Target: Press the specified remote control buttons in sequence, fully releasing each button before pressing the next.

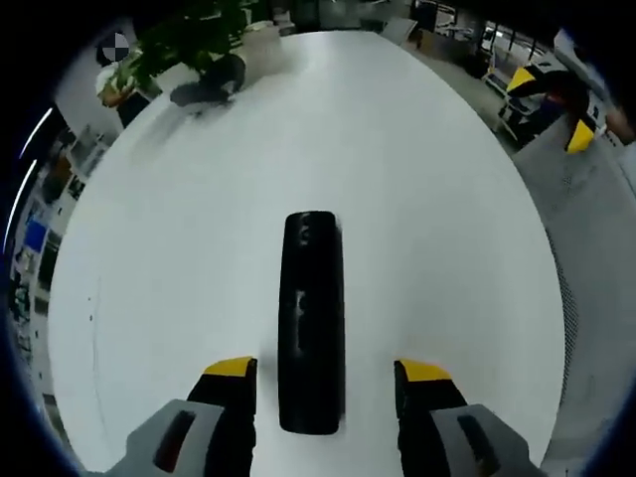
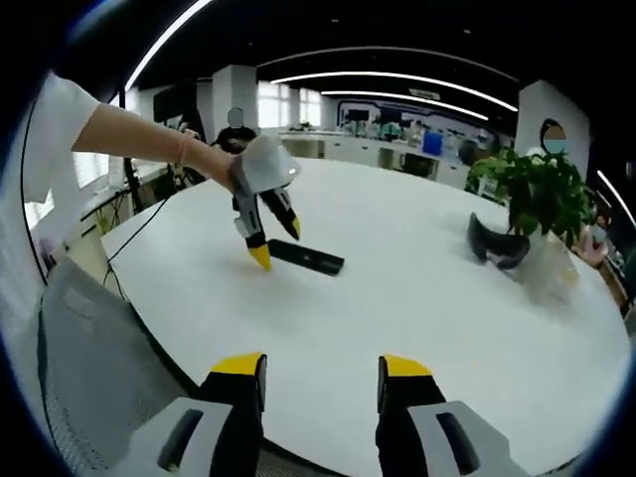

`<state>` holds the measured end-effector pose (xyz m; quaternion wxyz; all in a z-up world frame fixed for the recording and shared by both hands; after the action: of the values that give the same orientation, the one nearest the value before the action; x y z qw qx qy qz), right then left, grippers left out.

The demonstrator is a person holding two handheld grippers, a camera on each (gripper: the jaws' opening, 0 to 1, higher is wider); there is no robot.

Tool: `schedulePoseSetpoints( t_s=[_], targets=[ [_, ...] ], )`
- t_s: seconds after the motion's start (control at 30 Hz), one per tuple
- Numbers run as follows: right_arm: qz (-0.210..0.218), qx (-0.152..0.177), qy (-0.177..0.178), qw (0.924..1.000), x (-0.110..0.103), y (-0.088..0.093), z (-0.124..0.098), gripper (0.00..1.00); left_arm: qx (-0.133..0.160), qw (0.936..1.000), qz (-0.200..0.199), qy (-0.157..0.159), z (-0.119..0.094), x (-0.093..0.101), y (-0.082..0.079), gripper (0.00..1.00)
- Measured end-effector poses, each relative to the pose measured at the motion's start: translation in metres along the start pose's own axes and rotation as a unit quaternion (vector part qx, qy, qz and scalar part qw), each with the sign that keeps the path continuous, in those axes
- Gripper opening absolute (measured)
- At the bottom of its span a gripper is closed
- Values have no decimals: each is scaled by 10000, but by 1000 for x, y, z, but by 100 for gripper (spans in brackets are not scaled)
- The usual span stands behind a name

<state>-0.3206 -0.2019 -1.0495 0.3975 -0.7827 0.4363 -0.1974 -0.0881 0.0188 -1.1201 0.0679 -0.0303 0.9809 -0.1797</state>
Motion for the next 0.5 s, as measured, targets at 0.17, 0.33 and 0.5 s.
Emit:
schedulePoseSetpoints(
  t_s=[0.17, 0.33, 0.5],
  targets=[
    [55, -35, -9, 10000, 1, 2, 0, 39, 121, 9994, -265, 161, -1, -1, 6, 39],
    [85, -75, -42, 9999, 0, 2, 1, 37, 228, 9990, -368, 91, -2, 0, 9, 29],
    [102, -64, -40, 9999, -1, 2, 0, 35, 330, 9989, -330, 6, -3, 4, 12, 25]
  ],
)
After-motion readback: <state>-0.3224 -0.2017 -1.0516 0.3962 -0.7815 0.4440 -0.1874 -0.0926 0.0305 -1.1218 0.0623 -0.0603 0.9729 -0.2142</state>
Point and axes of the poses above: the point that each gripper's makers call its tool centre point, and the gripper's own axes: z roughly forward along the fingers, x roughly to its right, y roughly out of its underside, the point moved 8 cm from there along -z, roughly backward along the fingers, and after that the axes turned 5 degrees about -y, right-handed, at the moved point
